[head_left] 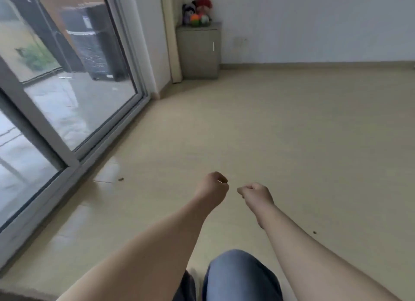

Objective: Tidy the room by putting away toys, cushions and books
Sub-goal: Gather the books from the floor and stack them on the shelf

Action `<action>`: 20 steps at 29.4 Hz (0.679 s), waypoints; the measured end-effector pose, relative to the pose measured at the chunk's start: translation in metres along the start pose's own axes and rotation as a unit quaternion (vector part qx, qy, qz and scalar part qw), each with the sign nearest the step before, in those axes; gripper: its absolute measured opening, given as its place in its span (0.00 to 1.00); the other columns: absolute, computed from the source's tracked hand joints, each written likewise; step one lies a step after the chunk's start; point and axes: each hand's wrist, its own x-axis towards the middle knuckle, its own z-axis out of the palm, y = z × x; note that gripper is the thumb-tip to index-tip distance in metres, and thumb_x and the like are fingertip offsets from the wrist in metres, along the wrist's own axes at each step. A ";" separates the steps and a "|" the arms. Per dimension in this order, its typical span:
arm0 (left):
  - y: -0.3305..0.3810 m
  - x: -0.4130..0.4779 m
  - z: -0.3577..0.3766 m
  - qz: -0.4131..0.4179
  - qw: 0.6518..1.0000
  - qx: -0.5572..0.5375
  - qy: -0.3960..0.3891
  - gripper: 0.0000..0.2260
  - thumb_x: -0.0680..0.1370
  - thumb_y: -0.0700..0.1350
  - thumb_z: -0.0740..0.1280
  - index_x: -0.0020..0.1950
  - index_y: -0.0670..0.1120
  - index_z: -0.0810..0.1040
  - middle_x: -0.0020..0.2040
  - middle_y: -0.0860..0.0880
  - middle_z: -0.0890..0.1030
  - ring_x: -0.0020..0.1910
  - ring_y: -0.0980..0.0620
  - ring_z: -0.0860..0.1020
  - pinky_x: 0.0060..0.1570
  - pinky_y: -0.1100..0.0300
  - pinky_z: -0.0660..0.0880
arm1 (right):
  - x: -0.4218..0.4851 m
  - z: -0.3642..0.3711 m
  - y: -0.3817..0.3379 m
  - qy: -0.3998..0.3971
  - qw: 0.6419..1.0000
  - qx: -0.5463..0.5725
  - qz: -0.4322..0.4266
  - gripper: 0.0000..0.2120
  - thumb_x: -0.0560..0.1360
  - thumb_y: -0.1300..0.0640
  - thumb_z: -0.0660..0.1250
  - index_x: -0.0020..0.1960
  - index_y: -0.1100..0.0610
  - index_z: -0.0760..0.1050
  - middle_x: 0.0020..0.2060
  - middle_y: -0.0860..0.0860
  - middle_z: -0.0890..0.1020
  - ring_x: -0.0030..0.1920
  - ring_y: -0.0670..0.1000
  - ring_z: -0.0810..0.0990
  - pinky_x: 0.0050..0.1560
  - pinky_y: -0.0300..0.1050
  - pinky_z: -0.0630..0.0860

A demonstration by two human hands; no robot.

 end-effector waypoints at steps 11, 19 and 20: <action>-0.009 -0.006 0.245 0.013 0.948 0.108 -0.299 0.12 0.76 0.36 0.58 0.57 0.41 0.77 0.45 0.44 0.76 0.49 0.42 0.77 0.42 0.59 0.70 | 0.008 -0.125 0.204 0.199 0.949 0.079 0.231 0.12 0.75 0.59 0.63 0.33 0.56 0.67 0.39 0.57 0.73 0.41 0.54 0.70 0.42 0.45 0.63; -0.059 -0.071 0.330 0.018 0.895 0.222 -0.387 0.13 0.76 0.37 0.57 0.57 0.42 0.77 0.54 0.43 0.79 0.52 0.43 0.77 0.49 0.56 0.75 | -0.050 -0.137 0.311 0.239 0.902 0.136 0.333 0.13 0.74 0.61 0.62 0.32 0.56 0.65 0.37 0.58 0.70 0.40 0.52 0.66 0.40 0.47 0.62; -0.068 -0.079 0.333 0.023 0.885 0.234 -0.402 0.13 0.77 0.37 0.56 0.57 0.43 0.77 0.53 0.43 0.79 0.51 0.43 0.77 0.46 0.57 0.74 | -0.059 -0.134 0.322 0.245 0.892 0.150 0.348 0.12 0.74 0.61 0.62 0.32 0.56 0.66 0.38 0.58 0.71 0.40 0.53 0.67 0.38 0.46 0.63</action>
